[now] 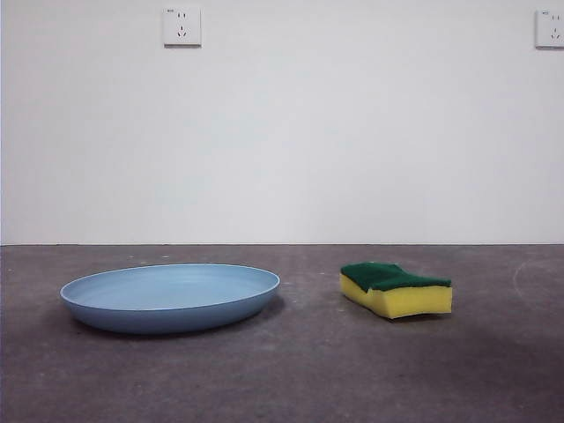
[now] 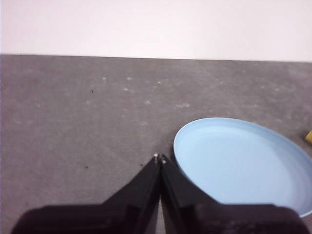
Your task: Pick up the plate,pick up the cloth,clean the plate with the cloth
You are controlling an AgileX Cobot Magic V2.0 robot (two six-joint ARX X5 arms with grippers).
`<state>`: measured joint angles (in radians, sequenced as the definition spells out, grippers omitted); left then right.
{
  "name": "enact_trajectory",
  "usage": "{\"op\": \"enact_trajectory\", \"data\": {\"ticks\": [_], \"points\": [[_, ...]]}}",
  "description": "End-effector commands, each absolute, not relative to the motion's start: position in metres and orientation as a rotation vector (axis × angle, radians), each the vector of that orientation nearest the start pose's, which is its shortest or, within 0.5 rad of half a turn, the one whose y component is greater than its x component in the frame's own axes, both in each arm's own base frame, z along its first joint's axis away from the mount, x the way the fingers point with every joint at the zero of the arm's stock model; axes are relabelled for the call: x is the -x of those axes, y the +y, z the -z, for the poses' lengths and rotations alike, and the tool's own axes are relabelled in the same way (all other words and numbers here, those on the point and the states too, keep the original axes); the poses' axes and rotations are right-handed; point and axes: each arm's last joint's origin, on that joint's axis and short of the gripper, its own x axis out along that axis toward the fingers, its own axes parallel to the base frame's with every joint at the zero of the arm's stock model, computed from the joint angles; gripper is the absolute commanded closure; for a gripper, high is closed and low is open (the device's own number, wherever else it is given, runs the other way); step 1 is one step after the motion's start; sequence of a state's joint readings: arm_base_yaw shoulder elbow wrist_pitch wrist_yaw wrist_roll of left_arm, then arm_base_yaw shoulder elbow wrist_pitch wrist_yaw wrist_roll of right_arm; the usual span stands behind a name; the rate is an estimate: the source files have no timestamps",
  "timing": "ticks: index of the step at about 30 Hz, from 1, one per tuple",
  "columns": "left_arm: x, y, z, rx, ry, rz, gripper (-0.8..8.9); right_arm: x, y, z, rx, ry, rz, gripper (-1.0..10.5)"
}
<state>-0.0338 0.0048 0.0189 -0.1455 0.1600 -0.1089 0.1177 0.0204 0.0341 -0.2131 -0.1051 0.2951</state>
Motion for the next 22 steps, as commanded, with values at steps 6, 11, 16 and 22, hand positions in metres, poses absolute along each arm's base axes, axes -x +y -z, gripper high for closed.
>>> {"op": "enact_trajectory", "data": {"ticks": [6,11,16,22], "points": [[-0.089,-0.007,-0.185,0.323,0.168,0.17,8.19,-0.097,0.016,-0.186,-0.402,0.268,-0.217,9.6],[-0.09,-0.007,-0.212,0.323,0.185,0.164,8.19,-0.108,0.019,-0.217,-0.407,0.315,-0.265,9.6],[-0.099,-0.008,-0.239,0.321,0.228,0.161,8.2,-0.126,0.023,-0.247,-0.379,0.403,-0.315,9.6],[-0.124,-0.01,-0.259,0.257,0.387,0.21,8.19,-0.151,0.027,-0.276,-0.293,0.513,-0.367,9.5]]}}
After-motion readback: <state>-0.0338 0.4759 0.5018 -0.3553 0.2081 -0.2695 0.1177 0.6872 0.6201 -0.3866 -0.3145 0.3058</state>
